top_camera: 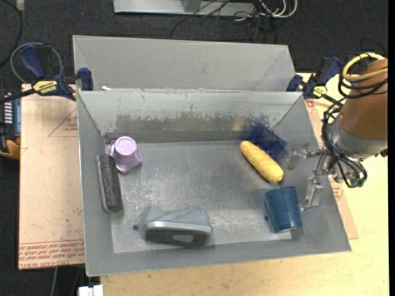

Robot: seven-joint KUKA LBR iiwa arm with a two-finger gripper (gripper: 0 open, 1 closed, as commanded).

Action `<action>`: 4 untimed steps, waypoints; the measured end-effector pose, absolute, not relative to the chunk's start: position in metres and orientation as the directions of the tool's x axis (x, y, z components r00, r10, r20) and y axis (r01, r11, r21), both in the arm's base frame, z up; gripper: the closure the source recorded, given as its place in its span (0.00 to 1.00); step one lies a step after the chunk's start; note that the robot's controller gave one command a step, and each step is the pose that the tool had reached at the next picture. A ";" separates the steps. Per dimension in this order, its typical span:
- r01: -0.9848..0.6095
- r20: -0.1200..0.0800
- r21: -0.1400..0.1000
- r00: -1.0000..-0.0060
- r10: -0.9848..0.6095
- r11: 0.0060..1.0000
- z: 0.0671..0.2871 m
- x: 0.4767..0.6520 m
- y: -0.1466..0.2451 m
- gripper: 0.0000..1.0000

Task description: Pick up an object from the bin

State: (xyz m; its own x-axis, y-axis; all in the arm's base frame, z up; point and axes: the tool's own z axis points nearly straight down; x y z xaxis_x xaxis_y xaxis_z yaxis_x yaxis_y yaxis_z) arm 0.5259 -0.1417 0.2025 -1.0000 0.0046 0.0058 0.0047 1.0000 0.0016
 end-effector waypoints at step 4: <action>-0.424 0.009 0.010 -0.906 -0.424 0.906 0.102 0.483 -0.121 0.00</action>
Offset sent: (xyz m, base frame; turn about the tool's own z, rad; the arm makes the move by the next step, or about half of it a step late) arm -0.0181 -0.0058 -0.1325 -0.0586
